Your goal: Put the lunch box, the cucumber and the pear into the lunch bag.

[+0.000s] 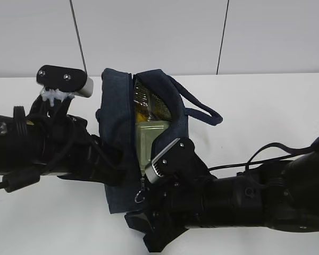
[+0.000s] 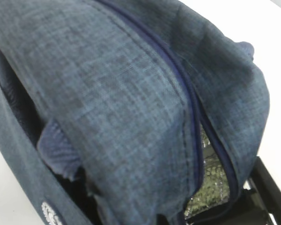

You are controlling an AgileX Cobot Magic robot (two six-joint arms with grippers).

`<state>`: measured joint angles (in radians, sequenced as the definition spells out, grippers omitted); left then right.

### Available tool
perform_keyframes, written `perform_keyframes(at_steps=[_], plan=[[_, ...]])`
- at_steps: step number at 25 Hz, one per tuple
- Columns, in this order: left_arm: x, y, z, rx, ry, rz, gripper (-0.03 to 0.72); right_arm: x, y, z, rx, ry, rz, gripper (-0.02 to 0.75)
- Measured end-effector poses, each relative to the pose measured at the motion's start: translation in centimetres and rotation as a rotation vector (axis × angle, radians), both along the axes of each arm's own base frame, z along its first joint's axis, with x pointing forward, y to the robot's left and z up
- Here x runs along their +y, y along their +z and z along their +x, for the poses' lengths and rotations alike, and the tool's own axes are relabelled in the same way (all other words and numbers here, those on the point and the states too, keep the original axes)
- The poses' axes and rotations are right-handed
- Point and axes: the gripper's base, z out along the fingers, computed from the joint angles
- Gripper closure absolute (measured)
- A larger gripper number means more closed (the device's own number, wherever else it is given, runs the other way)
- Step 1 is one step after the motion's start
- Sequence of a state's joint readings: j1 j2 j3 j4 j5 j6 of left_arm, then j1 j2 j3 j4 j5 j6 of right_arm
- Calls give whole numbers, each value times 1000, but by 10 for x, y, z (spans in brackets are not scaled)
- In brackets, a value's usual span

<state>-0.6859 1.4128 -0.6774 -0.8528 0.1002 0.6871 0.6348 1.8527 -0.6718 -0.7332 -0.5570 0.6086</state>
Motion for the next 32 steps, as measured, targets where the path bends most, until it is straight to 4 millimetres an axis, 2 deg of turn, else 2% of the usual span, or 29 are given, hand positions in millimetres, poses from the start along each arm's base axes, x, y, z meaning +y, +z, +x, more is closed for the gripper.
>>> perform_keyframes(at_steps=[19,26,27,32], plan=[[0,0,0,-5,4,0,685,-1,2,13,51,-165,12,297],[0,0,1,-6,4,0,685,-7,-5,13,94,-216,-72,442],[0,0,1,-6,4,0,685,-8,-6,13,103,-227,-92,494],[0,0,1,-6,4,0,685,-9,-7,13,108,-232,-99,549]])
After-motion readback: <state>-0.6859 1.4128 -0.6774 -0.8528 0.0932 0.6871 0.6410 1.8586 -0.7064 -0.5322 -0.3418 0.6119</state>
